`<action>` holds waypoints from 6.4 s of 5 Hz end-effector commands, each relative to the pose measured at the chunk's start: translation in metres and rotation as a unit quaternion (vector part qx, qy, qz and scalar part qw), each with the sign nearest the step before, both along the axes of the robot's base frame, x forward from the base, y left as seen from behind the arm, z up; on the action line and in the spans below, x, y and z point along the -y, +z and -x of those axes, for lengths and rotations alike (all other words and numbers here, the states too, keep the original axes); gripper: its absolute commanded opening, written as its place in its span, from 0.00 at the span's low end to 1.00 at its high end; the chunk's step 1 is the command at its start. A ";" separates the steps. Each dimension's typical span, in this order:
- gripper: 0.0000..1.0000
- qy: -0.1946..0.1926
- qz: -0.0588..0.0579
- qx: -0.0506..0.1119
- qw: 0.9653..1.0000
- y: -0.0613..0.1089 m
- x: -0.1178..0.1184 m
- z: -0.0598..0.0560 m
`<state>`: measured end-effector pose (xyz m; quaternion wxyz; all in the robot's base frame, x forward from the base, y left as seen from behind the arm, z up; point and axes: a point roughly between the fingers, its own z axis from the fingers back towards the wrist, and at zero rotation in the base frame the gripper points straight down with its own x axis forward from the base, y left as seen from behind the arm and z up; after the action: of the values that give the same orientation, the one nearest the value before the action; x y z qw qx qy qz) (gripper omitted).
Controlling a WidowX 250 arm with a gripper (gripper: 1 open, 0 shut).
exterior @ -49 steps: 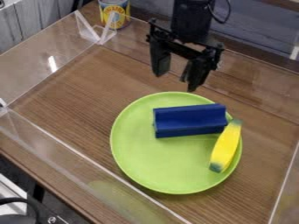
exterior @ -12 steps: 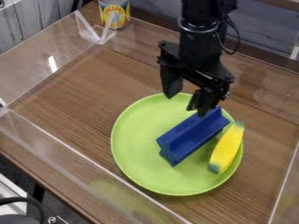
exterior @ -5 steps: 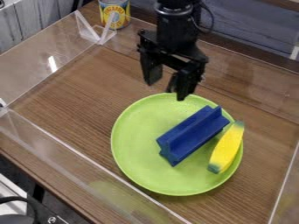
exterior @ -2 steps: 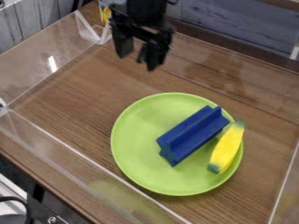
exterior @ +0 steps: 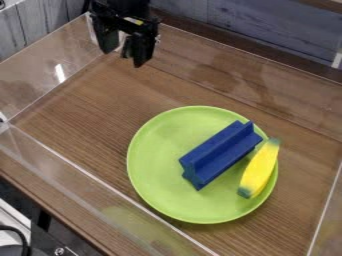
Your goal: Put the blue object in the green plate
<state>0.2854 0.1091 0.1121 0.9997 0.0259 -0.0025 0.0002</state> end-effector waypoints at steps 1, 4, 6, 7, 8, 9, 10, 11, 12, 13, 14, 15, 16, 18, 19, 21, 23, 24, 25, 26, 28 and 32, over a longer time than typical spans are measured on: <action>1.00 0.003 -0.012 0.027 1.000 0.007 -0.013 -0.013; 1.00 0.011 -0.014 0.029 0.999 -0.011 -0.036 -0.030; 1.00 0.017 -0.003 0.038 0.999 -0.020 -0.043 -0.036; 1.00 0.019 0.003 0.043 0.999 -0.022 -0.045 -0.038; 1.00 0.020 0.009 0.046 0.999 -0.023 -0.045 -0.038; 1.00 0.026 0.019 0.043 0.999 -0.025 -0.044 -0.042; 1.00 0.028 0.027 0.041 0.998 -0.026 -0.045 -0.045; 1.00 0.028 0.027 0.034 0.999 -0.030 -0.048 -0.048; 1.00 0.027 0.028 0.030 0.999 -0.029 -0.049 -0.046; 1.00 0.026 0.033 0.030 0.999 -0.024 -0.047 -0.043; 1.00 0.022 0.038 0.031 0.999 -0.019 -0.045 -0.041; 1.00 0.017 0.040 0.034 0.998 -0.013 -0.044 -0.041; 1.00 0.010 0.042 0.036 0.998 -0.008 -0.043 -0.041; 1.00 0.003 0.044 0.031 0.999 -0.007 -0.043 -0.043; 1.00 0.001 0.045 0.023 0.999 -0.010 -0.042 -0.042; 1.00 -0.003 0.047 0.005 0.999 -0.017 -0.040 -0.040; 1.00 -0.009 0.052 -0.008 0.999 -0.023 -0.038 -0.042; 1.00 -0.012 0.054 -0.013 0.998 -0.025 -0.037 -0.042; 1.00 -0.015 0.056 -0.018 0.998 -0.026 -0.036 -0.042; 1.00 -0.017 0.058 -0.019 0.998 -0.024 -0.035 -0.042; 1.00 -0.021 0.061 -0.024 0.998 -0.023 -0.034 -0.042; 1.00 -0.021 0.075 -0.029 0.997 -0.025 -0.037 -0.042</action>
<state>0.3200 0.1392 0.0686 0.9962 -0.0628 0.0556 -0.0243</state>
